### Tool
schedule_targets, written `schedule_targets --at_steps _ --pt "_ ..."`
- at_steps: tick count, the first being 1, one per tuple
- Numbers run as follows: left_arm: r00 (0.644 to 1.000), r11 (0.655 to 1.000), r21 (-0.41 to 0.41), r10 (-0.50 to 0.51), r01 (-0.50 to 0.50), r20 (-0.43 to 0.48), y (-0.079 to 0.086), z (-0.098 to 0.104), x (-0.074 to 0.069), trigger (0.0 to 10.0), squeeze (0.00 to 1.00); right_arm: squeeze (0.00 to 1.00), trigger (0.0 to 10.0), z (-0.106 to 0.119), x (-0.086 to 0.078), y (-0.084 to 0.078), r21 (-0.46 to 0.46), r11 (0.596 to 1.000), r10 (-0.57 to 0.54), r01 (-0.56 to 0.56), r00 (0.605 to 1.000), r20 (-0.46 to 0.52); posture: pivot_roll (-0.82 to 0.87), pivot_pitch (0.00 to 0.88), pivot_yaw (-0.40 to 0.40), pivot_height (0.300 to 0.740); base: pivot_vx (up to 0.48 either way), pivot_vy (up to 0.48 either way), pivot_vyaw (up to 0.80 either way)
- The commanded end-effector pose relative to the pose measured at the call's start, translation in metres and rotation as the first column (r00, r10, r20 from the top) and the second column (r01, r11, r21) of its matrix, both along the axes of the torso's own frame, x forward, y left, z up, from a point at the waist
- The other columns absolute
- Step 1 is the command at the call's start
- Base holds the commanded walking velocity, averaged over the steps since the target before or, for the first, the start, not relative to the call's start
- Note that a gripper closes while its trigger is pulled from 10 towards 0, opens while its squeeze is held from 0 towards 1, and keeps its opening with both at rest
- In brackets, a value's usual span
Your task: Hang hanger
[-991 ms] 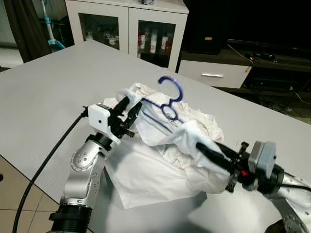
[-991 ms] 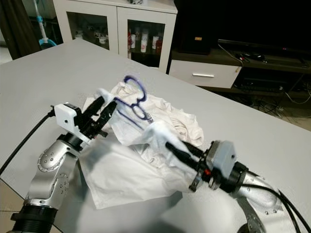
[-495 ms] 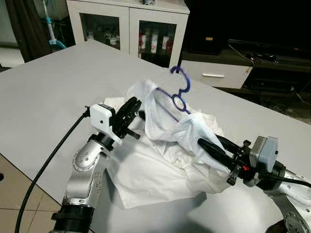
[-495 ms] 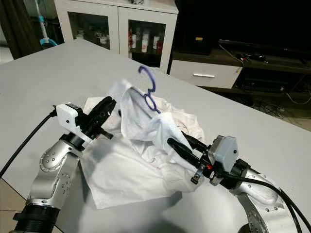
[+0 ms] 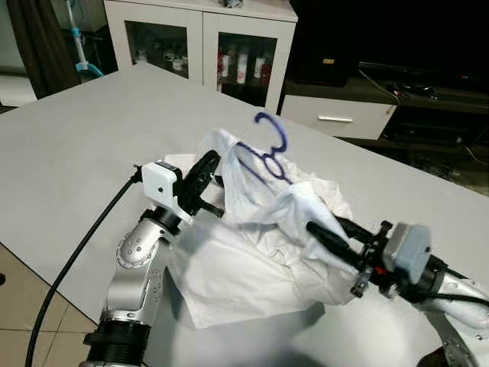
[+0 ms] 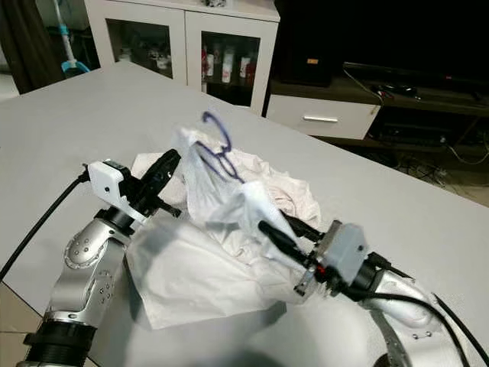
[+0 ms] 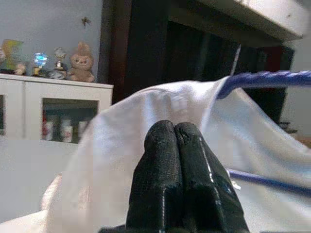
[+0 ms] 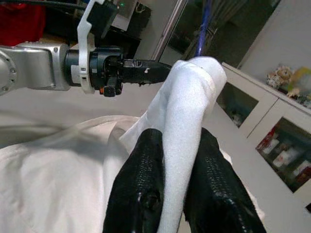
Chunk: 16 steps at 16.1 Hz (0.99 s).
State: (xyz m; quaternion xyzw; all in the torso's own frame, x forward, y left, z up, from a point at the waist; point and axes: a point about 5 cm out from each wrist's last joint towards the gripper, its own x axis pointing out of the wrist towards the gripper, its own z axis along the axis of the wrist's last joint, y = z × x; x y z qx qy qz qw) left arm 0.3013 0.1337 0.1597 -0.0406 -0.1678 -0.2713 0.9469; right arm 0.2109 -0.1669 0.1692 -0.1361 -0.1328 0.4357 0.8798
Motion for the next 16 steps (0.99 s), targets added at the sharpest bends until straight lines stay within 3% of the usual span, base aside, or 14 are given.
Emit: schedule_targets --at_steps 1,6,10,11,12,16 --pt "0.999 0.999 0.003 -0.038 0.038 0.025 -0.006 0.004 -0.003 10.0 1.00 0.00 10.0 0.007 0.001 0.001 -0.011 1.000 -0.009 0.009 0.998 0.060 -0.02 0.010 -0.080 0.740 0.000 0.000 0.00" --pt "0.984 0.984 0.064 -0.170 0.167 0.051 -0.019 0.002 -0.016 10.0 1.00 0.00 10.0 0.008 0.005 0.004 -0.020 0.999 -0.028 0.031 0.993 0.113 -0.01 0.012 -0.083 0.740 0.000 0.000 0.00" --pt "0.998 0.996 0.055 0.064 -0.065 0.020 0.005 0.002 0.002 10.0 1.00 0.00 10.0 0.005 -0.002 0.007 -0.013 1.000 -0.006 0.008 0.993 0.121 -0.01 0.014 -0.080 0.740 0.000 0.000 0.00" --pt "0.996 0.995 0.054 0.087 -0.087 0.016 0.008 0.002 0.003 10.0 0.56 0.00 10.0 0.004 -0.003 0.007 -0.012 1.000 -0.005 0.007 0.993 0.122 -0.01 0.015 -0.080 0.740 0.000 0.000 0.00" --pt "0.992 0.992 0.032 0.125 -0.125 0.010 0.015 0.005 0.006 10.0 0.00 0.00 10.0 0.002 -0.004 0.007 -0.010 1.000 -0.006 0.008 0.993 0.121 -0.01 0.016 -0.081 0.740 0.000 0.000 0.00" --pt "0.992 0.992 0.024 0.123 -0.123 -0.006 0.011 0.002 0.006 10.0 0.00 0.00 10.0 0.002 -0.008 0.012 -0.011 1.000 0.016 -0.015 0.992 0.122 -0.01 0.019 -0.084 0.740 0.000 0.000 0.00"
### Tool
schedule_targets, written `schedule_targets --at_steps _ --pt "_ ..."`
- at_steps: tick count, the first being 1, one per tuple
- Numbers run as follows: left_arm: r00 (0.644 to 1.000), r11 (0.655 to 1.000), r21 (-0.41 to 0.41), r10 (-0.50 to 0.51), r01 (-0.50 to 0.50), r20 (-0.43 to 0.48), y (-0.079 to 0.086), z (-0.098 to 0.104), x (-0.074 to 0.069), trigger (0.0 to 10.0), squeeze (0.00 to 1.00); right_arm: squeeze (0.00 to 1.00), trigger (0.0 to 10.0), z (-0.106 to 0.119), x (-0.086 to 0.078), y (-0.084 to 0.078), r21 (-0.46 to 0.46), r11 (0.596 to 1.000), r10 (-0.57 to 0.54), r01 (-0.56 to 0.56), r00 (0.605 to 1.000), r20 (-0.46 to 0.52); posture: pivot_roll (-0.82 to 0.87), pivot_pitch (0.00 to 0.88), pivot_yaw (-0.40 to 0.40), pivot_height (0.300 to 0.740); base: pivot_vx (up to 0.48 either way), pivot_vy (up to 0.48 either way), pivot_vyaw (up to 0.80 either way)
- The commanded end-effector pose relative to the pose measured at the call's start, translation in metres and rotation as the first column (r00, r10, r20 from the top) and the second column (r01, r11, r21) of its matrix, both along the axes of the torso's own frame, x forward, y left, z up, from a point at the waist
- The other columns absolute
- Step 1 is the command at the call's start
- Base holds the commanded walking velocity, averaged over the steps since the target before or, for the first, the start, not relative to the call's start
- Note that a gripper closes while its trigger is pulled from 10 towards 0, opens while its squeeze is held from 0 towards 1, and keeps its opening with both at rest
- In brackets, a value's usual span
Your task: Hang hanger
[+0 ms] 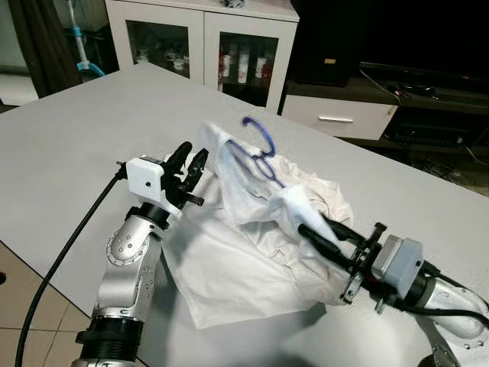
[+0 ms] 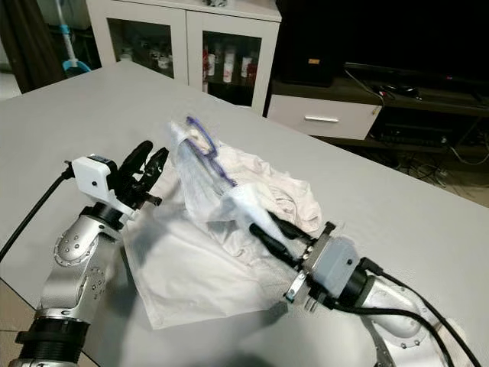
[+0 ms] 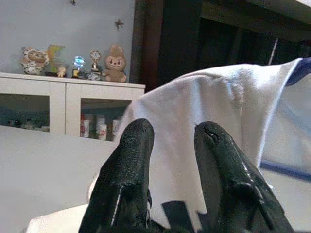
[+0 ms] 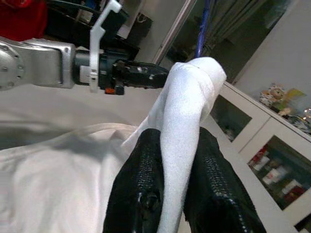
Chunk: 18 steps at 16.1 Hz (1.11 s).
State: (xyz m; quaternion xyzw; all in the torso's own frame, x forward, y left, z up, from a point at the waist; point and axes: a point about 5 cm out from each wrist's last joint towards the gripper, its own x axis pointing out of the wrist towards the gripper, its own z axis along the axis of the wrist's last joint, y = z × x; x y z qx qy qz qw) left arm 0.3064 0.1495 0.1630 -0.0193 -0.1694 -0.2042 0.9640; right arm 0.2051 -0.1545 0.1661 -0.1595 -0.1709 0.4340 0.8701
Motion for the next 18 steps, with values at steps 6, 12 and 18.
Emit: schedule_targets --at_steps 6,12,18 --pt "0.987 0.986 0.049 -0.159 0.157 0.034 -0.017 -0.004 -0.018 10.0 1.00 0.00 10.0 0.001 0.003 -0.004 -0.005 0.999 -0.033 0.033 0.999 0.029 0.01 0.022 -0.097 0.740 0.000 0.000 0.00" --pt "0.997 0.996 0.036 -0.082 0.081 0.014 -0.008 -0.005 -0.016 10.0 0.00 0.00 10.0 0.001 0.005 -0.001 -0.004 1.000 0.015 -0.015 0.999 0.030 0.04 0.023 -0.113 0.740 0.000 0.000 0.00" --pt "0.997 0.996 0.047 -0.071 0.072 -0.033 -0.007 -0.008 -0.012 10.0 0.00 0.00 10.0 0.001 -0.004 0.005 0.004 0.999 0.048 -0.049 0.998 0.032 0.03 0.038 -0.092 0.740 0.000 0.000 0.00"
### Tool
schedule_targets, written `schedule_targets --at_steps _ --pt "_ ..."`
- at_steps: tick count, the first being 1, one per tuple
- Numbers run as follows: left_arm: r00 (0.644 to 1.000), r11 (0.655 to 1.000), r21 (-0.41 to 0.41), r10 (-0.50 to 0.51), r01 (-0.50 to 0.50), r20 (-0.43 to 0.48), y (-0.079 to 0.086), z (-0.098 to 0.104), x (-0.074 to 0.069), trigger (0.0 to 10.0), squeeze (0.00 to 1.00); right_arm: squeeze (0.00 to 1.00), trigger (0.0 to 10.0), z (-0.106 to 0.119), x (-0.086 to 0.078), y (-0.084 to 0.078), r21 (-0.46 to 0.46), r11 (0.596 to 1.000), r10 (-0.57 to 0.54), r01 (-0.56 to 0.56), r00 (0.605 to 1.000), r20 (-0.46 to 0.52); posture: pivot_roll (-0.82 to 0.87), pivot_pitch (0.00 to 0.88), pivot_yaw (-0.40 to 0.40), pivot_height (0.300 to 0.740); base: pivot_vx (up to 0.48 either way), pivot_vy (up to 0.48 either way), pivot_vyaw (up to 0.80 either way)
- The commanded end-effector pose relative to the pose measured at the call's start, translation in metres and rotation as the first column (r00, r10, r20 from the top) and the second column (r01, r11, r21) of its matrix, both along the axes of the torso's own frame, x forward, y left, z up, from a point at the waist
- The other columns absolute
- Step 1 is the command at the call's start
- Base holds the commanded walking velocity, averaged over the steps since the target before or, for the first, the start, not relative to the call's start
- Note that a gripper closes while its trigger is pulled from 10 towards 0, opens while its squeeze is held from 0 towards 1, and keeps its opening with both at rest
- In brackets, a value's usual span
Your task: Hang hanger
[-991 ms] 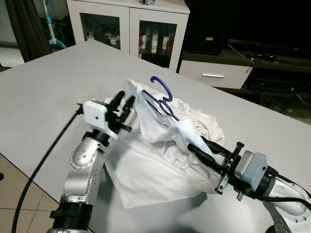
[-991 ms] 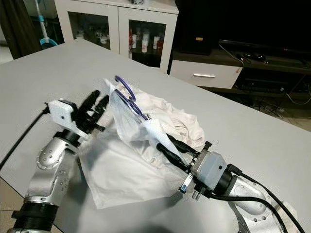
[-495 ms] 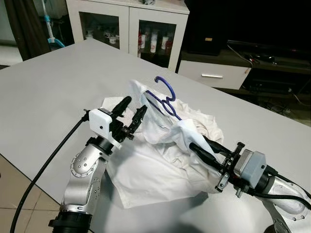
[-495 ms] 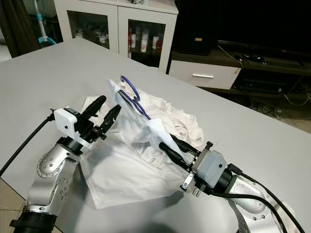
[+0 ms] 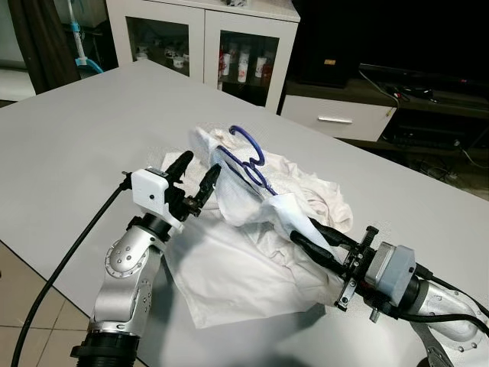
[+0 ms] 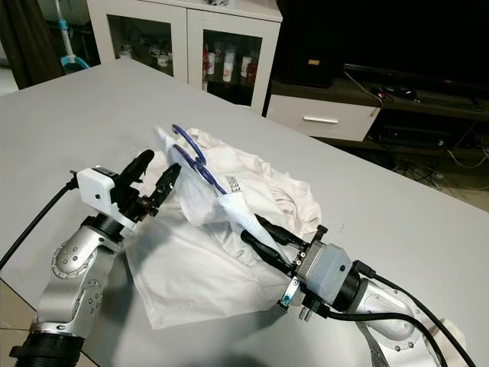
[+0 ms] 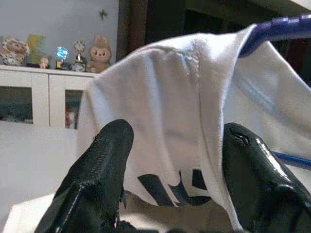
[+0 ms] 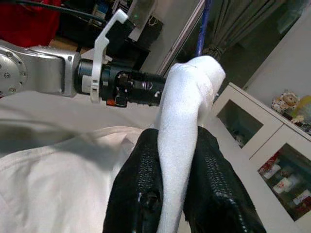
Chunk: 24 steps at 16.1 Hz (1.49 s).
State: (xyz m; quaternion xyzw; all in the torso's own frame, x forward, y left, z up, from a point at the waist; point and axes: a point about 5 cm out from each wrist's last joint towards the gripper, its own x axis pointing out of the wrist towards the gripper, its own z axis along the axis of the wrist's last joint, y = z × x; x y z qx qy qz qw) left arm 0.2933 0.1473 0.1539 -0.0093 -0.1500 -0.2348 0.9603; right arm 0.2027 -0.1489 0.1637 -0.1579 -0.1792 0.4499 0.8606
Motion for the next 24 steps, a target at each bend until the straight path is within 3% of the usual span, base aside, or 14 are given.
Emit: schedule_targets --at_steps 1,5,9,10,11,12,24 --pt "0.999 0.999 0.014 -0.036 0.036 -0.006 -0.007 0.001 0.001 10.0 0.00 0.00 10.0 0.003 -0.003 0.000 0.002 1.000 0.011 -0.011 1.000 0.022 0.02 0.044 -0.086 0.740 0.000 0.000 0.00" --pt "0.998 0.998 0.034 -0.060 0.061 -0.018 -0.011 -0.001 0.000 10.0 0.00 0.00 10.0 0.003 -0.006 0.004 -0.011 0.999 0.033 -0.033 0.999 0.032 0.02 0.050 -0.088 0.740 0.000 0.000 0.00" --pt "0.999 0.998 0.059 0.001 0.001 -0.039 -0.007 -0.003 0.006 10.0 0.00 0.00 10.0 0.005 -0.005 0.002 -0.015 0.999 0.045 -0.045 0.998 0.031 0.02 0.046 -0.088 0.740 0.000 0.000 0.00" --pt "0.999 0.998 0.058 0.009 -0.006 -0.044 -0.006 -0.003 0.008 9.3 0.00 0.00 10.0 0.006 -0.005 0.001 -0.010 0.999 0.047 -0.046 0.998 0.031 0.02 0.043 -0.087 0.740 0.000 0.000 0.00" --pt "0.999 0.999 0.049 0.022 -0.019 -0.042 -0.004 -0.002 0.009 1.6 0.00 0.00 10.0 0.005 -0.005 0.000 -0.007 0.999 0.048 -0.048 0.998 0.030 0.02 0.042 -0.086 0.740 0.000 0.000 0.00" --pt "0.999 0.999 0.045 0.027 -0.026 -0.040 -0.003 -0.002 0.010 0.0 0.00 0.00 10.0 0.005 -0.006 0.000 -0.007 0.999 0.048 -0.048 0.998 0.030 0.02 0.040 -0.085 0.740 0.000 0.000 0.00" --pt "0.999 0.999 0.033 0.042 -0.043 0.033 -0.003 0.008 0.017 0.0 0.00 0.00 10.0 0.006 -0.009 0.001 -0.012 0.997 0.075 -0.075 0.997 0.025 0.00 0.023 -0.078 0.740 0.000 0.000 0.00"
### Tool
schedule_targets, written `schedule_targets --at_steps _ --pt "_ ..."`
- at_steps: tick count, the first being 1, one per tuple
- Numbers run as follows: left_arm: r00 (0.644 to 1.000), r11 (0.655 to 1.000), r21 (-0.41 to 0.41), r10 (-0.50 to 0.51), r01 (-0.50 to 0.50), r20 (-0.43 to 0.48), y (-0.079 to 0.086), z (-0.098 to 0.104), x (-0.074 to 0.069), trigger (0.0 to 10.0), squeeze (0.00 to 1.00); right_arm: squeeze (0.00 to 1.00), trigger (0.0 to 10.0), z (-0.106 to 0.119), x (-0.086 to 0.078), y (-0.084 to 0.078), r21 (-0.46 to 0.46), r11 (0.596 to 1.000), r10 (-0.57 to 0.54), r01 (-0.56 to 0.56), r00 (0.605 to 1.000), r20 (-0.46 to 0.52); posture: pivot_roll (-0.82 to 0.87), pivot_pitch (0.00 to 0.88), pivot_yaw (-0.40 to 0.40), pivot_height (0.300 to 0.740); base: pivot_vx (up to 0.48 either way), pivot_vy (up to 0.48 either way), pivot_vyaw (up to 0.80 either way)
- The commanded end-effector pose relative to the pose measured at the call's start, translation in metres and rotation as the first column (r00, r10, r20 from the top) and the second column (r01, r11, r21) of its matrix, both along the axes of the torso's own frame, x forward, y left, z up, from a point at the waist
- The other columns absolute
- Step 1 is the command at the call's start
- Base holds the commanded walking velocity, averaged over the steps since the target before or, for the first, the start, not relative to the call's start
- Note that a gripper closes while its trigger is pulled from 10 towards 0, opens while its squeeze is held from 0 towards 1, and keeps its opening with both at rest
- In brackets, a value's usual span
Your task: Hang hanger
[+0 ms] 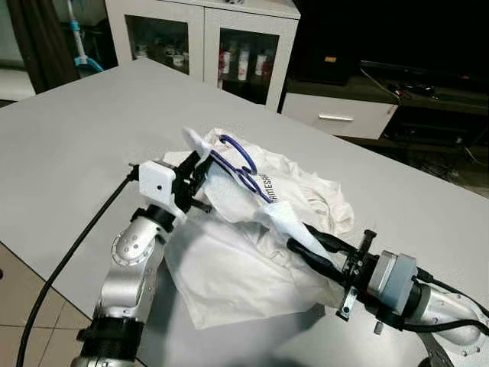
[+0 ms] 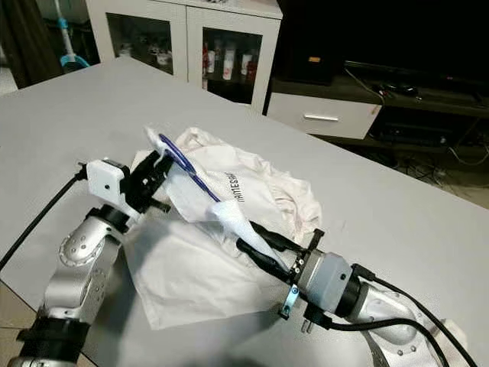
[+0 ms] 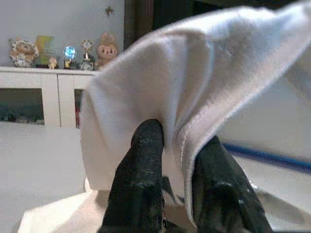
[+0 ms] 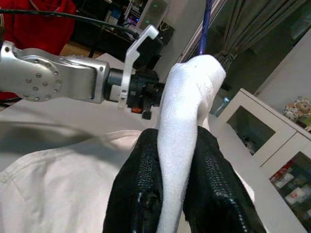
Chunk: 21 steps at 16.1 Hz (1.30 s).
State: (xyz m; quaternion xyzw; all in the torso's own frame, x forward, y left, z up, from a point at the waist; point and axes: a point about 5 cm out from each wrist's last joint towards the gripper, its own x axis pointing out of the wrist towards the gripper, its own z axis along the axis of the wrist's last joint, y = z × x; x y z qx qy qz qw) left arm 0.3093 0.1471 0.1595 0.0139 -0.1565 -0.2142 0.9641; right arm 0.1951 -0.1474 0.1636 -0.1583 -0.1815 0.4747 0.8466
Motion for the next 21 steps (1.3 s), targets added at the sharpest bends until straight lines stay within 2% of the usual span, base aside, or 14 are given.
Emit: schedule_targets --at_steps 1,5,7,9,10,12,13,16,17,20,21 --pt "1.000 1.000 -0.001 -0.020 0.020 0.017 -0.004 0.003 0.001 0.0 0.00 0.00 10.0 0.006 -0.002 -0.002 0.004 1.000 0.018 -0.018 1.000 0.009 0.00 0.023 -0.078 0.740 0.000 0.000 0.00" --pt "1.000 1.000 0.001 -0.019 0.019 0.021 -0.004 0.003 0.003 0.0 0.00 0.00 10.0 0.005 -0.004 -0.007 0.016 1.000 0.002 -0.002 1.000 -0.019 -0.01 0.022 -0.078 0.740 0.000 0.000 0.00" --pt "1.000 1.000 0.000 -0.012 0.012 0.024 -0.002 0.003 0.005 0.0 0.00 0.00 10.0 0.004 -0.004 -0.010 0.030 1.000 0.011 -0.009 0.997 -0.077 -0.01 0.020 -0.077 0.740 0.000 0.000 0.00" --pt "1.000 1.000 -0.009 -0.005 0.006 0.031 0.001 0.006 0.007 0.0 0.00 0.00 10.0 -0.006 -0.005 -0.022 0.000 1.000 0.003 -0.003 0.991 -0.133 -0.01 0.021 -0.074 0.740 0.000 0.000 0.00" --pt "0.999 1.000 -0.017 -0.017 0.017 0.037 -0.001 0.007 0.007 0.0 0.00 0.00 10.0 -0.008 -0.002 -0.026 -0.017 1.000 -0.011 0.009 0.990 -0.139 -0.02 0.021 -0.071 0.740 0.000 0.000 0.00" --pt "0.996 0.997 -0.017 -0.080 0.081 0.049 -0.013 0.008 0.004 0.0 0.00 0.00 10.0 -0.004 -0.001 -0.022 0.009 0.999 0.049 -0.049 0.982 -0.185 -0.02 0.020 -0.070 0.740 0.000 0.000 0.00" --pt "0.994 0.995 -0.015 -0.100 0.101 0.051 -0.017 0.007 0.002 0.0 0.00 1.00 10.0 -0.003 -0.001 -0.020 0.025 0.998 0.063 -0.059 0.979 -0.193 -0.02 0.021 -0.070 0.740 0.000 0.000 0.00" --pt "0.988 0.989 -0.018 -0.144 0.145 0.052 -0.026 0.005 -0.002 0.0 0.00 1.00 10.0 -0.009 -0.006 -0.014 0.000 0.996 0.089 -0.091 0.967 -0.239 -0.02 0.021 -0.070 0.740 0.000 0.000 0.00" --pt "0.987 0.988 -0.023 -0.153 0.155 0.048 -0.029 0.003 -0.004 0.0 0.00 0.00 10.0 -0.009 -0.003 -0.015 -0.017 0.997 0.068 -0.075 0.959 -0.274 -0.02 0.021 -0.069 0.740 0.000 0.000 0.00" --pt "0.984 0.985 -0.027 -0.170 0.172 0.045 -0.033 0.002 -0.006 0.0 0.00 0.00 10.0 -0.001 0.007 -0.018 -0.022 0.999 0.017 -0.024 0.961 -0.275 -0.02 0.020 -0.071 0.740 0.000 0.000 0.00" --pt "0.984 0.984 -0.028 -0.173 0.175 0.046 -0.035 0.002 -0.005 0.0 0.00 0.31 10.0 -0.002 0.009 -0.018 -0.041 0.999 -0.004 -0.007 0.963 -0.270 -0.02 0.017 -0.071 0.740 0.000 0.000 0.00"
